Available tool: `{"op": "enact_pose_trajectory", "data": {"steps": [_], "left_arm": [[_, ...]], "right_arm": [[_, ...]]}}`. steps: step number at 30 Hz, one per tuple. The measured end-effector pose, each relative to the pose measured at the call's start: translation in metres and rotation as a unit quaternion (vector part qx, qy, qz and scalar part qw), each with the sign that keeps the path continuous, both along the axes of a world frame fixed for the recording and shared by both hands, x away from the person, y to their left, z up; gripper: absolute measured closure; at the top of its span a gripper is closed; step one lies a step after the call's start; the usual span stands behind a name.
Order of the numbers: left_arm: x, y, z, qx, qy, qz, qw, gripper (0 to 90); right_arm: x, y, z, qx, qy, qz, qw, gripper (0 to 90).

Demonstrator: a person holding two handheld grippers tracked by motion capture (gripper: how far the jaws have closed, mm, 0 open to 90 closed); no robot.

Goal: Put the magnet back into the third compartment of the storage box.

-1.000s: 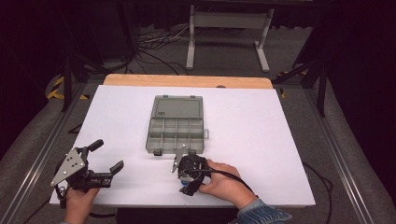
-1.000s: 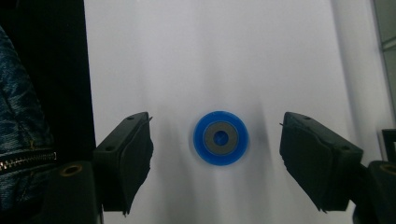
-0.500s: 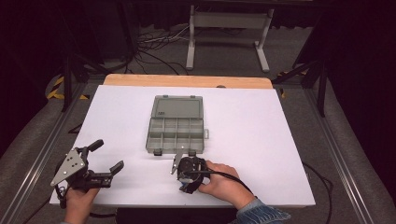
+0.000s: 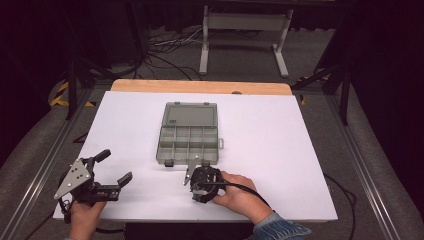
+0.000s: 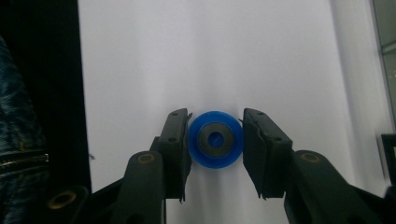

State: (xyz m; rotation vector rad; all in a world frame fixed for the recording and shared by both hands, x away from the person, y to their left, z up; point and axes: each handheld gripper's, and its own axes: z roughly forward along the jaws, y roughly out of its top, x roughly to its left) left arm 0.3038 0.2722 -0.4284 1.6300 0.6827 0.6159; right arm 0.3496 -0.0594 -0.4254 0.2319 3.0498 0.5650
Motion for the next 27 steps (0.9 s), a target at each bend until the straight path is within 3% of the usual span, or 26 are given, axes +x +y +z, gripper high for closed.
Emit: {"op": "enact_pose_trajectory", "data": {"steps": [17,27], "left_arm": [[0.0,0.0,0.0,0.0,0.0,0.0,1.0,0.4],[0.0,0.0,0.0,0.003,0.003,-0.001,1.0,0.4]], "right_arm": [[-0.006,-0.004,0.028,0.022,-0.025,0.002,0.9994,62.1],[-0.004,-0.009,0.038,0.035,-0.028,-0.006,0.999,62.1]]}}
